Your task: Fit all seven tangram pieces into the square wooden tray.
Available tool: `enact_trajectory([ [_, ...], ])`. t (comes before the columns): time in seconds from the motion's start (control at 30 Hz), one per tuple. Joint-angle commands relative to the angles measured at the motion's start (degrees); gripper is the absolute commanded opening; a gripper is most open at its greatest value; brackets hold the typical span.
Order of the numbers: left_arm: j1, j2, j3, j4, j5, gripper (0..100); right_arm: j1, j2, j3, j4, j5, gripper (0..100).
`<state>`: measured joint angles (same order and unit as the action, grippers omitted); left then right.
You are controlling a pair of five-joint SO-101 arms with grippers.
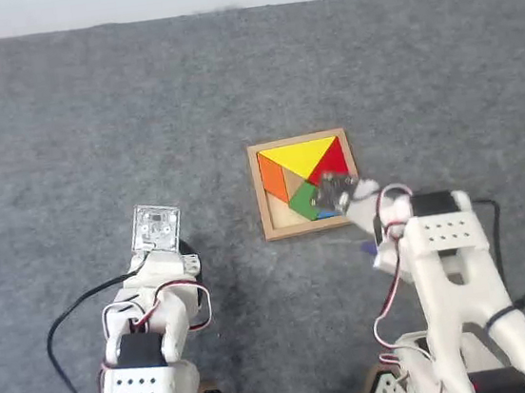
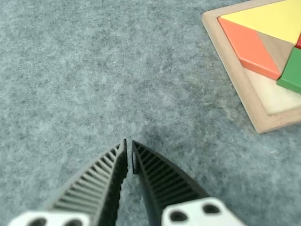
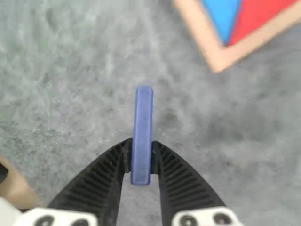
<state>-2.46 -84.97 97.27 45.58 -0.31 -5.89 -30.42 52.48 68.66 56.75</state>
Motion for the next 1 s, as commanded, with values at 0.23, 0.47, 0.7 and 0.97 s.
enact_trajectory([
  [0.23, -0.3, -0.7, -0.5, 0.1, 0.4, 2, -15.3, -0.7, -15.1, 6.3, -11.5, 0.8],
  [0.47, -0.3, -0.7, -0.5, 0.1, 0.4, 2, -15.8, 16.4, -31.0, 6.1, -22.0, 0.8],
  [0.7, -0.3, -0.7, -0.5, 0.1, 0.4, 2, -17.5, 42.1, -54.2, 3.0, -33.1, 0.8],
  [0.97, -0.3, -0.7, -0.5, 0.1, 0.4, 2, -21.7, 62.0, -74.4, 11.1, -47.6, 0.8],
])
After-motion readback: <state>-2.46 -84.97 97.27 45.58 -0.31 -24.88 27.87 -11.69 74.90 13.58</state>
